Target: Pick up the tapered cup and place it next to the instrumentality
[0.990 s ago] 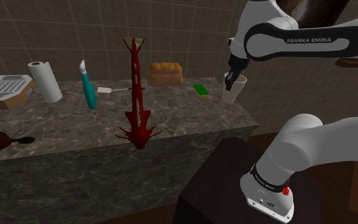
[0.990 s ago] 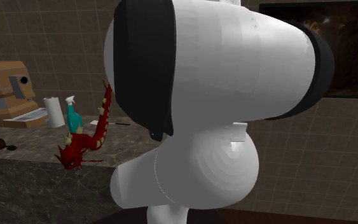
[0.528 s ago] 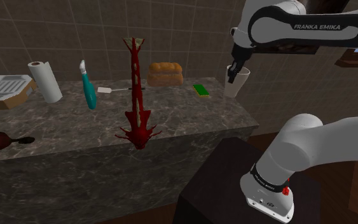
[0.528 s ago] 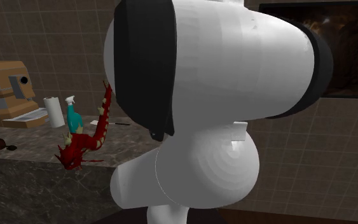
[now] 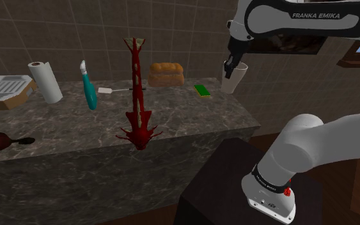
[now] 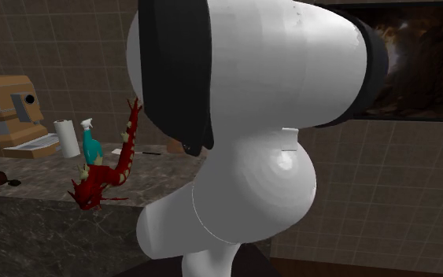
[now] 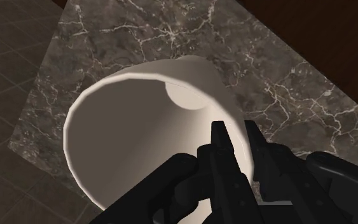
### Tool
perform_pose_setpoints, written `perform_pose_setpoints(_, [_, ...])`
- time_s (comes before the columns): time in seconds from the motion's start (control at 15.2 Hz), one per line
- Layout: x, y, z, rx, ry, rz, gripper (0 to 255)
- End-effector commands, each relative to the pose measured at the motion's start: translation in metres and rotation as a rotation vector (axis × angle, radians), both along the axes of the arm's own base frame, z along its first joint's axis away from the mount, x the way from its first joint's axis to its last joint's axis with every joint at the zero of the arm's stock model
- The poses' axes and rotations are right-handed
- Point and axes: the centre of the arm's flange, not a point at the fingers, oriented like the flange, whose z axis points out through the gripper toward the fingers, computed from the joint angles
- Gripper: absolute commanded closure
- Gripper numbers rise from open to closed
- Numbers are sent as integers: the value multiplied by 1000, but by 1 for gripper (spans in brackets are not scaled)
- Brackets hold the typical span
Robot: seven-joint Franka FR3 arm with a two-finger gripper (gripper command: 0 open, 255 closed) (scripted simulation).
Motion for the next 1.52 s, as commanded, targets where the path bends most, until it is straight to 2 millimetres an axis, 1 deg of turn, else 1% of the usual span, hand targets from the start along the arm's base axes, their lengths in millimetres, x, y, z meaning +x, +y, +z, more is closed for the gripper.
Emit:
perform_pose_setpoints(0.0, [20, 14, -3, 0, -1, 0, 255])
perform_pose_setpoints(1.45, [246, 185, -66, 0, -1, 0, 255])
